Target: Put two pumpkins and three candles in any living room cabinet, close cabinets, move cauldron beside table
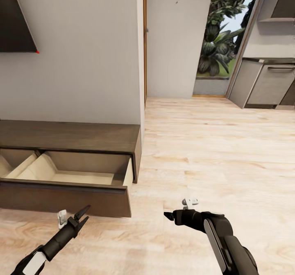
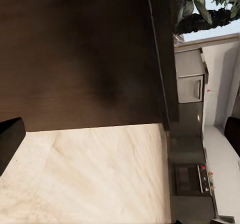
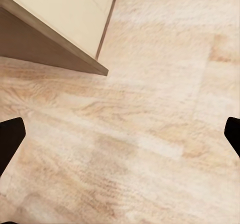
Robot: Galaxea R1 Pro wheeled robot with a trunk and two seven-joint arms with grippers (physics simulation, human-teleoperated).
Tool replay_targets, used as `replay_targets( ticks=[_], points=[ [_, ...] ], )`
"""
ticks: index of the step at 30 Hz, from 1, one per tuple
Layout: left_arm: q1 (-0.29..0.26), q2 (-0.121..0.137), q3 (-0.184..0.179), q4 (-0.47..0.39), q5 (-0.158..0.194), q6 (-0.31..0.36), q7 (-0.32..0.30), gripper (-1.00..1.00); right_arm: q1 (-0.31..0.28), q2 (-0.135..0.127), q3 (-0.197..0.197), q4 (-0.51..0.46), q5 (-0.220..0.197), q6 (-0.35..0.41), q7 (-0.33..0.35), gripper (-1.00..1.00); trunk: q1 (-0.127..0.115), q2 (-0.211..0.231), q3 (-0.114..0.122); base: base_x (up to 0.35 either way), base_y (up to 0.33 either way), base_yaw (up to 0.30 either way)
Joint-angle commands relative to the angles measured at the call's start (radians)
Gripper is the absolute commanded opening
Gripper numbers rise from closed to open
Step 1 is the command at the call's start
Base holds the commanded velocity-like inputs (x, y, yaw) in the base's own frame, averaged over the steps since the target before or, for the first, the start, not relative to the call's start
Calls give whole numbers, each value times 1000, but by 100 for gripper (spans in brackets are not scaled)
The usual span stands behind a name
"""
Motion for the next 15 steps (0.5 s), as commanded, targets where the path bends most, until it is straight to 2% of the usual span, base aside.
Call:
replay_targets(
  ticks=[1, 9, 10, 15],
  points=[
    [0, 7, 1, 0, 3, 9, -2, 100, 0, 0, -1, 1, -3, 6, -1, 100, -1, 0, 3, 0, 0, 0],
    [0, 30, 0, 0, -5, 7, 0, 100, 0, 0, -2, 30, -3, 2, -1, 100, -4, 2, 34, 0, 0, 0],
    [0, 34, 0, 0, -70, 3, 6, 100, 0, -1, -3, 47, -2, 1, -5, 100, -5, 2, 38, 0, 0, 0],
    [0, 35, 4, 1, -137, -6, 15, 100, 0, -2, -4, 65, -1, 2, -32, 100, -7, 3, 57, 0, 0, 0]
  ],
)
